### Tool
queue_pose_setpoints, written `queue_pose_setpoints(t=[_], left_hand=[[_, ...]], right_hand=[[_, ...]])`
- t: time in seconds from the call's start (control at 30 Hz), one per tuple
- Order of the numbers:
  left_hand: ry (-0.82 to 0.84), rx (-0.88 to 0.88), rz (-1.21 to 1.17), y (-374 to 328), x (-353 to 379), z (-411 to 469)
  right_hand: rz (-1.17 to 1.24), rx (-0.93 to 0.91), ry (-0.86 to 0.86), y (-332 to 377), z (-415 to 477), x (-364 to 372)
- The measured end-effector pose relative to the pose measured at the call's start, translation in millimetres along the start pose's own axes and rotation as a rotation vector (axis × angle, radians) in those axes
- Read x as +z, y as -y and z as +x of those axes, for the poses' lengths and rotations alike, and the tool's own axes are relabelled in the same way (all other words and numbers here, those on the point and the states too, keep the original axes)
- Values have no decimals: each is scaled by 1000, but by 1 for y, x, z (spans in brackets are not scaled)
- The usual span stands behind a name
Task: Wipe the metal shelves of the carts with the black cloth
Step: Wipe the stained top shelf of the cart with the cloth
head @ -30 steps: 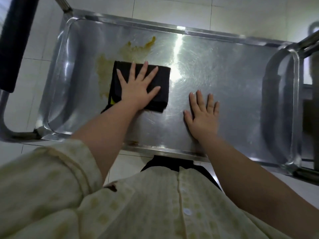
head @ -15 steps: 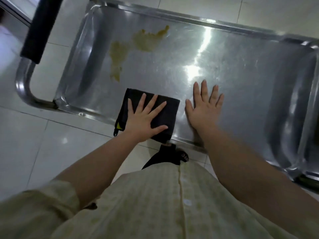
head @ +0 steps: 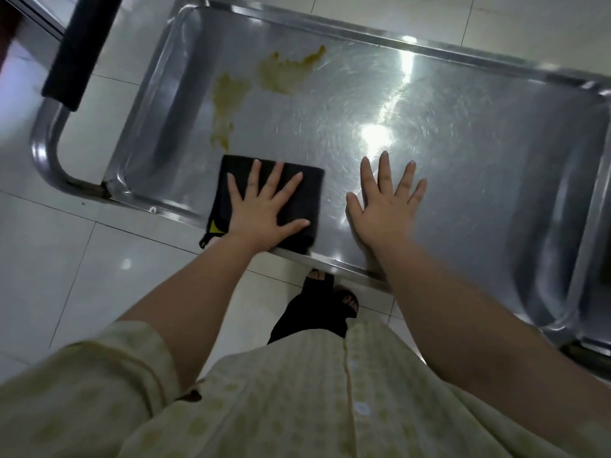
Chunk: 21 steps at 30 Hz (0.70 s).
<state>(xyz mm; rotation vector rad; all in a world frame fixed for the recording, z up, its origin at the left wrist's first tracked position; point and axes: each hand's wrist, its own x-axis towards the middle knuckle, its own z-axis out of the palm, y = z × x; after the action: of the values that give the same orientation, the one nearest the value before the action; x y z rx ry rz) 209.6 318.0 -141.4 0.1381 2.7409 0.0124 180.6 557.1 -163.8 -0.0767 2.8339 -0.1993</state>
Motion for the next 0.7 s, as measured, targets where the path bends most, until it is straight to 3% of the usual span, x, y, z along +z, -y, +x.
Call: queue_pose_setpoints(t=[0.3,0.6,0.7], left_hand=[[28,40,-28,-21,-5,-4],[73,115,-84,-11,-8,5],[-28,120,-88,8,-8,25]], right_hand=[[-7,58,125,13,3,-16],[23,118,12,56,77,-33],[6,154,7,55,82,-26]])
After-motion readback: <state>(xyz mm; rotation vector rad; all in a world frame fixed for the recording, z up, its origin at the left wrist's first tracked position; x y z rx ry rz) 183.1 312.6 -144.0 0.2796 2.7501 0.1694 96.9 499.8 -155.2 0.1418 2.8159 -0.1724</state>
